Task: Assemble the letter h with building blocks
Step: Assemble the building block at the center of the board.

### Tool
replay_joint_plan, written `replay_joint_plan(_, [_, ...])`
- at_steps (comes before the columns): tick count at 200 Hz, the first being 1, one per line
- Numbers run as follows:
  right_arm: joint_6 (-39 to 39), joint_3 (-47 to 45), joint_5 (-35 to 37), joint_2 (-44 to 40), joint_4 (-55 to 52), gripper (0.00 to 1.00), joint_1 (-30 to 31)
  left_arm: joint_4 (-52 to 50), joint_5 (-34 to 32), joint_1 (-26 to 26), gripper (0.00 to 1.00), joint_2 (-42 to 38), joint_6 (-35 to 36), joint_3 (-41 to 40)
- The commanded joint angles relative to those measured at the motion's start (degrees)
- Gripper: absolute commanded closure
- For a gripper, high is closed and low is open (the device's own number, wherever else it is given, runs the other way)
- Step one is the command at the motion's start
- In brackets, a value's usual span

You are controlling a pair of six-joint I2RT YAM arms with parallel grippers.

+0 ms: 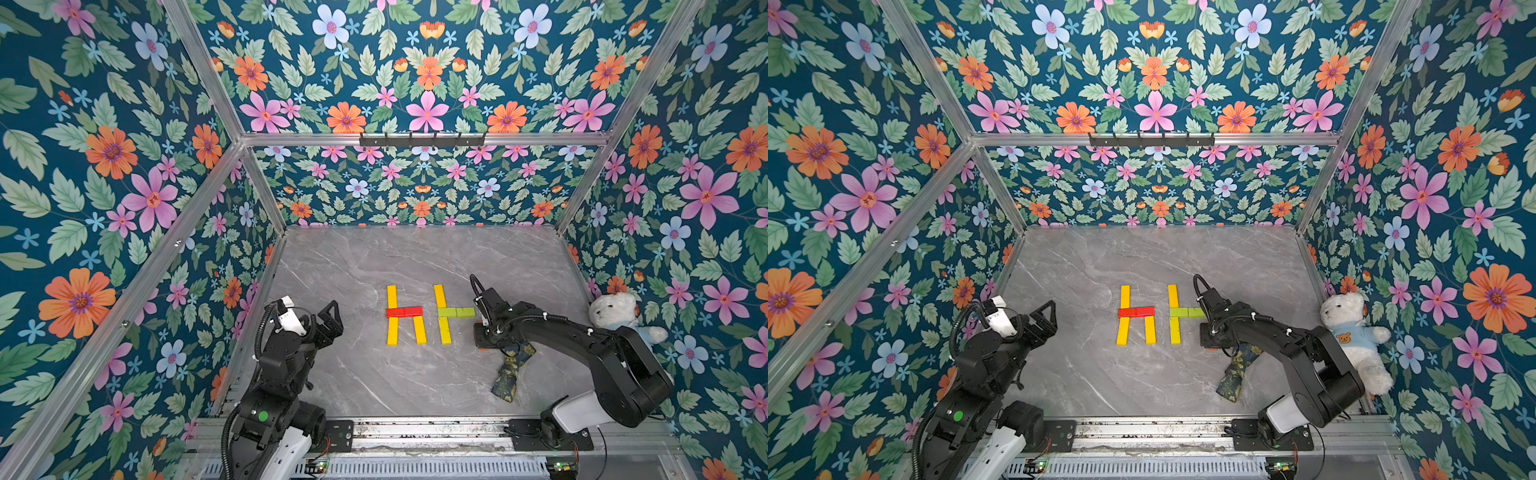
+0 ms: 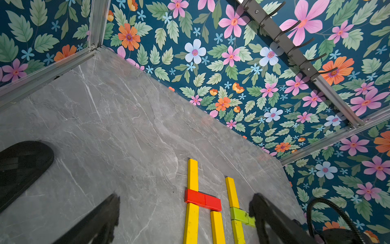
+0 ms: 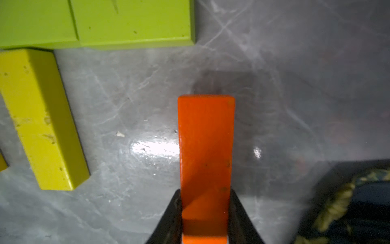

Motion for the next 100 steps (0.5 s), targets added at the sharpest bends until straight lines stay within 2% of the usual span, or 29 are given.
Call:
replay_joint_plan(1, [-0.4, 0.5, -0.9, 0.0, -0.1, 0.76, 0.0, 1.6, 0.0, 0.0, 0.00, -0.1, 0.1, -0.1])
replay_joint_plan(100, [-1.5, 3.7, -0.5, 4.4, -0.4, 0.76, 1.6, 1.6, -0.4, 0.0, 0.00, 0.0, 0.0, 0.0])
